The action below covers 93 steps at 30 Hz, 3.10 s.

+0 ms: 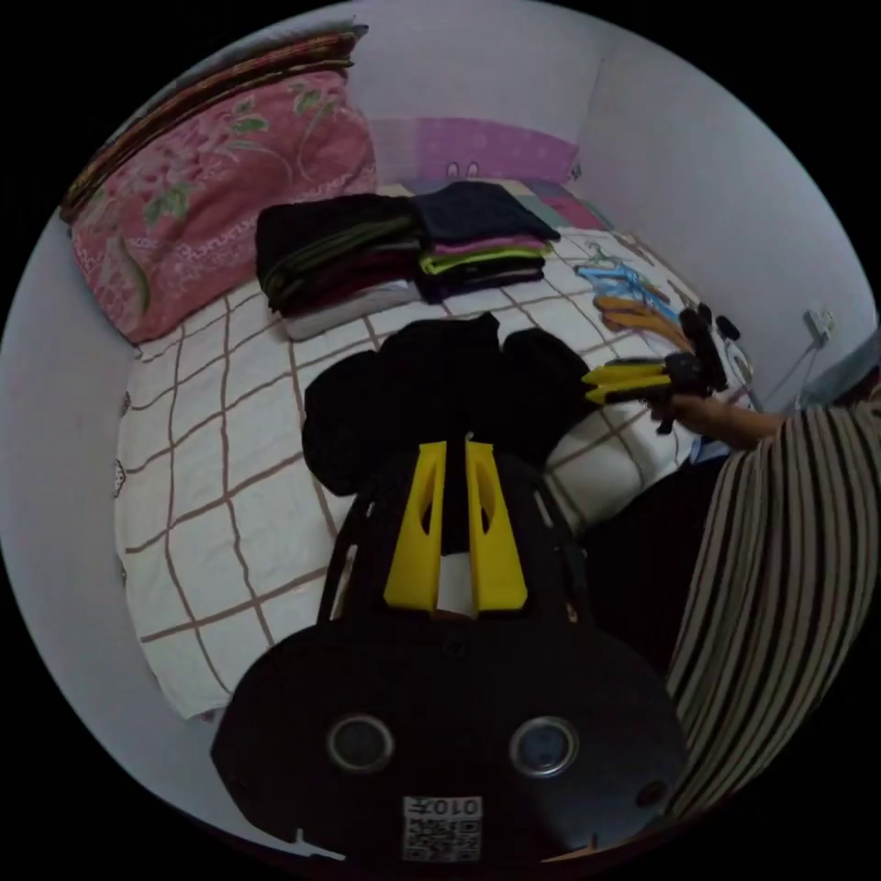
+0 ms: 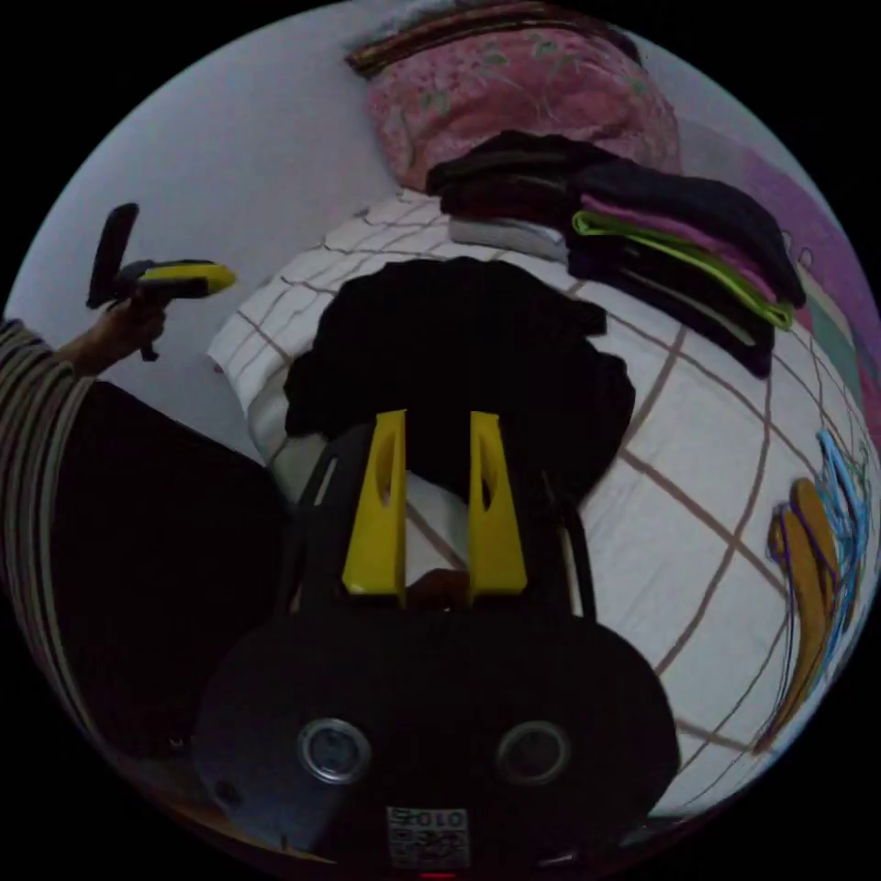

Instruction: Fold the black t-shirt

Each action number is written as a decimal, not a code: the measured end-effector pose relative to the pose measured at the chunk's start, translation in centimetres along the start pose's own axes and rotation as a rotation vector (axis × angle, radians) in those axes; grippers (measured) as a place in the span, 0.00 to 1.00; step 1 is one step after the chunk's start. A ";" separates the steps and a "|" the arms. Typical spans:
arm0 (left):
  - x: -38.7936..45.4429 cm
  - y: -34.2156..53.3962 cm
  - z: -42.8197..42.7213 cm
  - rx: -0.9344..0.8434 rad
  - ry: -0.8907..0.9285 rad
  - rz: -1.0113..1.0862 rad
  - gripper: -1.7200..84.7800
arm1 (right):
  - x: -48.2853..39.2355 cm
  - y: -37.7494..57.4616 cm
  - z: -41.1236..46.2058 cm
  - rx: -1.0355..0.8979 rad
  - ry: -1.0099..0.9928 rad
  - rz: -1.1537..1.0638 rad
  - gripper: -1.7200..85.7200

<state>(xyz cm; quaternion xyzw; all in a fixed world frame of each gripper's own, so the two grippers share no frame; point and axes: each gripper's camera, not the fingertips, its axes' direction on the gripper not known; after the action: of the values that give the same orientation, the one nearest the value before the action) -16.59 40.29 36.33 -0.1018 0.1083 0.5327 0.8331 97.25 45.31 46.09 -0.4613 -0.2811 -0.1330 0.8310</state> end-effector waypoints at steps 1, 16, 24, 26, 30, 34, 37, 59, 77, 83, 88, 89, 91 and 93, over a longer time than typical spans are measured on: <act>-0.1 0.2 0.1 0.000 -0.006 0.010 0.06 | 0.4 0.1 0.2 0.011 0.027 0.073 0.15; -2.0 3.2 0.0 0.006 -0.021 0.163 0.07 | 1.7 -3.1 8.2 -0.163 0.046 0.397 0.08; -0.9 0.2 5.6 -0.012 0.002 0.328 0.10 | -1.1 -7.5 6.3 -0.131 -0.104 0.301 0.07; -0.2 -0.4 7.4 -0.028 0.021 0.374 0.11 | -1.9 -9.2 4.4 -0.083 -0.192 0.293 0.07; 1.0 -2.2 10.3 -0.020 0.123 0.462 0.13 | -3.5 -12.8 1.8 -0.042 -0.298 0.249 0.07; 1.6 -3.7 12.0 -0.032 0.106 0.515 0.15 | -5.4 -17.4 0.7 -0.049 -0.419 0.265 0.07; 0.9 -4.7 12.8 -0.040 0.078 0.497 0.16 | -7.5 -20.7 0.3 -0.031 -0.447 0.228 0.07; -22.8 -9.3 0.6 0.050 0.719 0.440 0.01 | -13.9 -29.3 0.0 -0.091 -0.414 0.165 0.06; -29.8 -16.1 8.5 -0.159 0.626 0.030 0.02 | -16.5 -36.7 7.5 0.061 0.008 0.002 0.14; -29.9 -15.4 5.3 -0.147 0.624 0.115 0.02 | -18.6 -38.3 9.8 -0.113 0.201 -0.259 0.15; -28.5 -15.3 4.1 -0.149 0.607 0.127 0.02 | -19.2 -41.5 11.6 -0.107 0.148 -0.277 0.15; -27.9 -15.4 3.6 -0.147 0.601 0.140 0.02 | -19.3 -42.5 12.0 -0.085 0.117 -0.274 0.15; -27.0 -15.6 2.7 -0.133 0.585 0.161 0.02 | -19.6 -44.2 12.7 -0.077 0.086 -0.281 0.15; -25.7 -16.0 1.5 -0.126 0.569 0.189 0.02 | -19.8 -45.8 13.8 -0.097 0.066 -0.297 0.15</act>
<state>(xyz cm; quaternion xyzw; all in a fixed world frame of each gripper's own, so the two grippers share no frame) -12.48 11.90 46.10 -0.2876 0.3131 0.5636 0.7083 54.51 31.49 71.78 -0.4494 -0.3121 -0.2831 0.7877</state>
